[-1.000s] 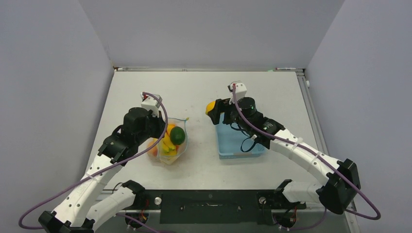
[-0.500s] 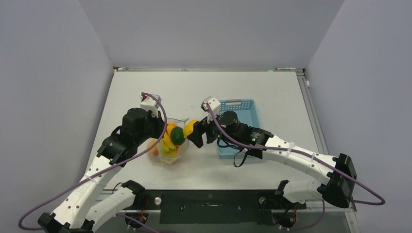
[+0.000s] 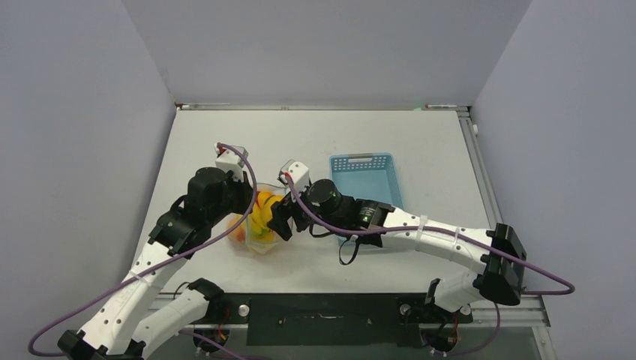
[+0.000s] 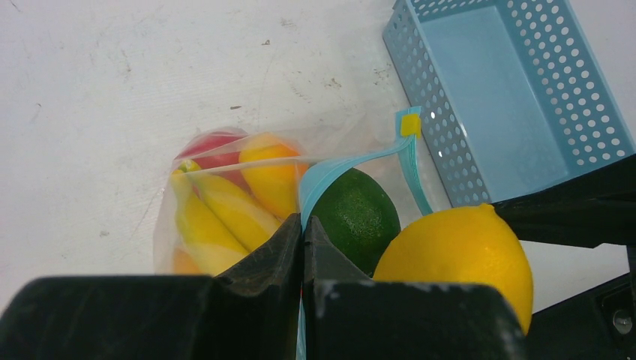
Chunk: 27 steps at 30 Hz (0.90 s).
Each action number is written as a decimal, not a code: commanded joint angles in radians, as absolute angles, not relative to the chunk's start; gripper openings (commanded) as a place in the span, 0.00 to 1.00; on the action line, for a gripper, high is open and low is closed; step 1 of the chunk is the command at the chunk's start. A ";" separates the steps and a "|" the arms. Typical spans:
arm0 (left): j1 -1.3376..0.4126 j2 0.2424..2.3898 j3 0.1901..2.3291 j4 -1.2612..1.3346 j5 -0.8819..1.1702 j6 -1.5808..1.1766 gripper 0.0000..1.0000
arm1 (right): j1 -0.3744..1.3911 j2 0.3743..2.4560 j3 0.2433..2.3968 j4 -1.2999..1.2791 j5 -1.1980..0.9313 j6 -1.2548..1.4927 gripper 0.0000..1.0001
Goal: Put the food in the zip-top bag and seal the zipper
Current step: Place the fake fruit in the zipper food storage bag.
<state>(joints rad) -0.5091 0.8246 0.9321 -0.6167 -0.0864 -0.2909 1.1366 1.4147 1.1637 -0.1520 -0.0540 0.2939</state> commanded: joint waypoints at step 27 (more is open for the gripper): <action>-0.505 0.802 0.956 -0.588 -0.086 -0.285 0.00 | 1.178 1.614 1.304 -0.077 -0.003 0.296 0.90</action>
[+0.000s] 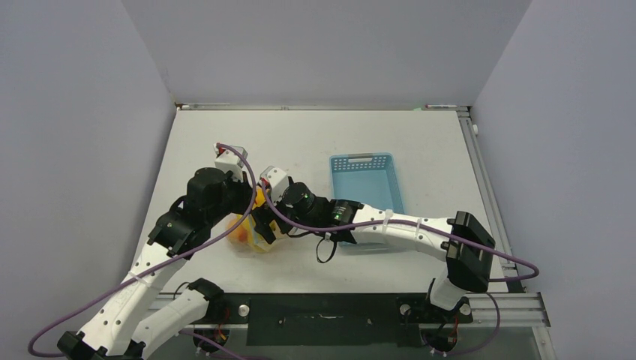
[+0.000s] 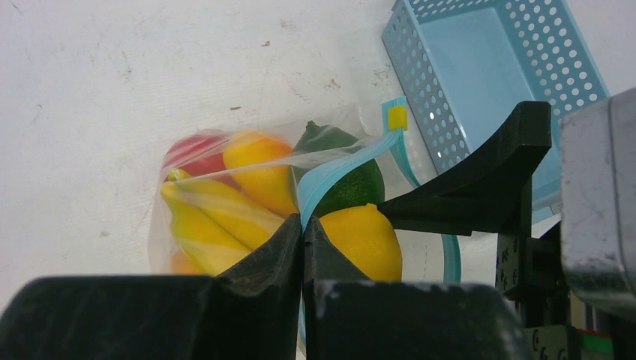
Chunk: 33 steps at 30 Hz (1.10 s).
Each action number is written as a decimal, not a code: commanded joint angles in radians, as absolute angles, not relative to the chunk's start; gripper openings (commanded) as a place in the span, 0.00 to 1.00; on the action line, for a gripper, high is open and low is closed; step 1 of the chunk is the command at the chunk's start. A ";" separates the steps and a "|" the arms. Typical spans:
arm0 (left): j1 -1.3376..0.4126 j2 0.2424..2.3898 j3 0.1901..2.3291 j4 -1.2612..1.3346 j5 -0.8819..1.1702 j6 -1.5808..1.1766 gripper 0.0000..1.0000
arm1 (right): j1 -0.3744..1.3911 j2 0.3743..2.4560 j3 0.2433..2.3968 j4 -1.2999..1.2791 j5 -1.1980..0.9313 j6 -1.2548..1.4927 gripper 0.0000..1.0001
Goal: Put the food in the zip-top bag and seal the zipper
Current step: Place the fake fruit in the zipper food storage bag, then adjust the zipper food storage bag at the center of the board.
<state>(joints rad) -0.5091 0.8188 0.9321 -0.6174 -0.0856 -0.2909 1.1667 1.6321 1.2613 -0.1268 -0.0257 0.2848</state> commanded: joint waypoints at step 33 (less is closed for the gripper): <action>-0.505 0.815 0.956 -0.592 -0.096 -0.285 0.00 | 1.202 1.357 1.123 -0.164 0.358 0.506 0.79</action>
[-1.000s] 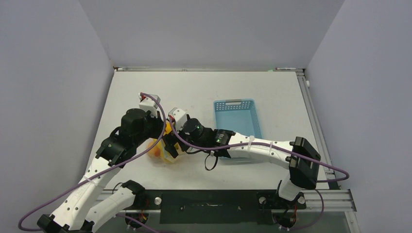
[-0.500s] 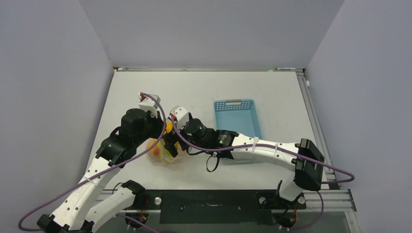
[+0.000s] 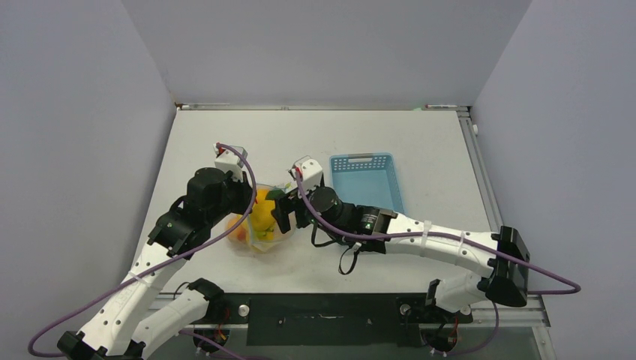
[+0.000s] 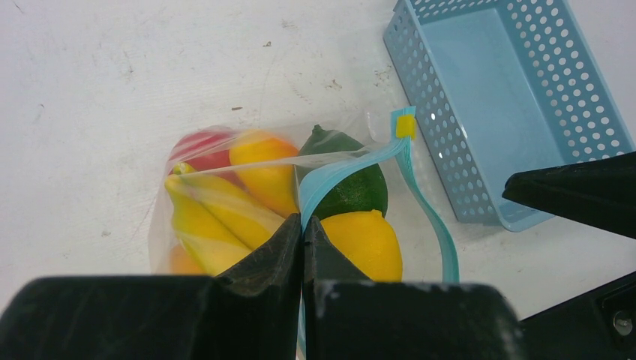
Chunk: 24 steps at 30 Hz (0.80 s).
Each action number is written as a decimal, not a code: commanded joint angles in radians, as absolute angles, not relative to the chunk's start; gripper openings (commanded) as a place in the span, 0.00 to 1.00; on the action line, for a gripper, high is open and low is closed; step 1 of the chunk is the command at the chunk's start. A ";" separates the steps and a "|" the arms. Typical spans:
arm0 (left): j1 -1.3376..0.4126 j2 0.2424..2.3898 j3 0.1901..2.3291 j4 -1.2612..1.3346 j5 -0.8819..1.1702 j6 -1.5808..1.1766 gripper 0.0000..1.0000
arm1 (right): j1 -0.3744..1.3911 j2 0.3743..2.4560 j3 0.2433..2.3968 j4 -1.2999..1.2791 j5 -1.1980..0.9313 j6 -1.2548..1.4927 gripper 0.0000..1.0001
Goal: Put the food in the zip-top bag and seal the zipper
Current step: Adjust the zipper food storage bag at the center of the board.
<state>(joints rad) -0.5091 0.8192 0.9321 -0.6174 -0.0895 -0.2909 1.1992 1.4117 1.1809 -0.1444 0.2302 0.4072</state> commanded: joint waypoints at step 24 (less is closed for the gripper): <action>-0.505 0.818 0.955 -0.592 -0.091 -0.285 0.00 | 1.186 1.515 1.087 -0.135 0.308 0.733 0.36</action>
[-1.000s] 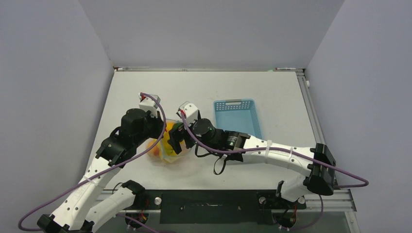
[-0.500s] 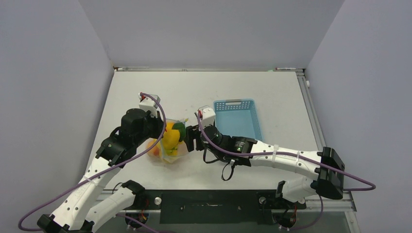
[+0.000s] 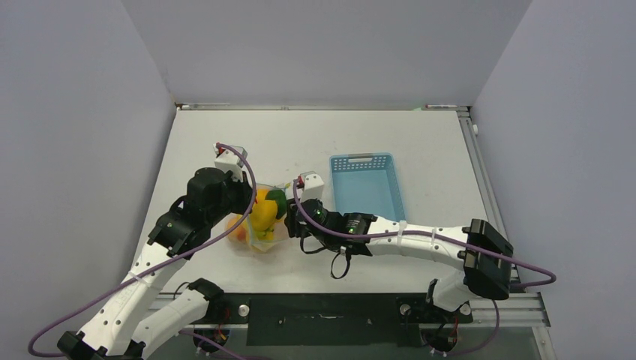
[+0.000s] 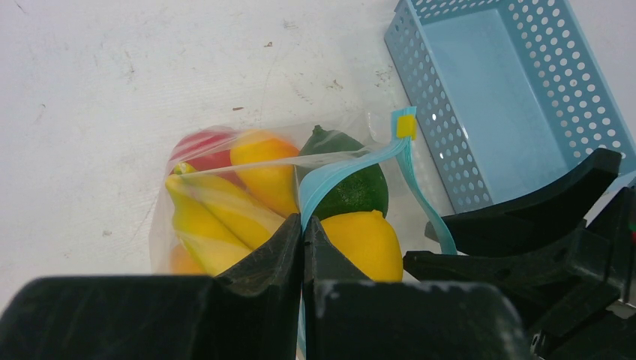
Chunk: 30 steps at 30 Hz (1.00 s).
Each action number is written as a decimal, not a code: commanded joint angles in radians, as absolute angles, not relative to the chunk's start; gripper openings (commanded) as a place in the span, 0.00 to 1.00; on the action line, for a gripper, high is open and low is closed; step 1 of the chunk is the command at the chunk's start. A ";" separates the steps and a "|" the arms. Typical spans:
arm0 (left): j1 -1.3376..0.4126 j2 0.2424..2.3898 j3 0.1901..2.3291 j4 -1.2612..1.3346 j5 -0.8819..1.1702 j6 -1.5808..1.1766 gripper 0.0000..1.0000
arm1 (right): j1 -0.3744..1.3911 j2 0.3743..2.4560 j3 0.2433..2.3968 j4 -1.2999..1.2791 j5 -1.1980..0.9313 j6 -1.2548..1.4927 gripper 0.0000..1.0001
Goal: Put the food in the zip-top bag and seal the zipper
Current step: Adjust the zipper food storage bag at the center of the board.
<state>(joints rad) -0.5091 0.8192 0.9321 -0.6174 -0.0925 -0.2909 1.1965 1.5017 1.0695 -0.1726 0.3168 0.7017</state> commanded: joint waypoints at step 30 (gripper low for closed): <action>-0.506 0.764 1.025 -0.731 -0.193 -0.298 0.00 | 1.138 1.352 1.281 -0.394 0.451 0.525 0.05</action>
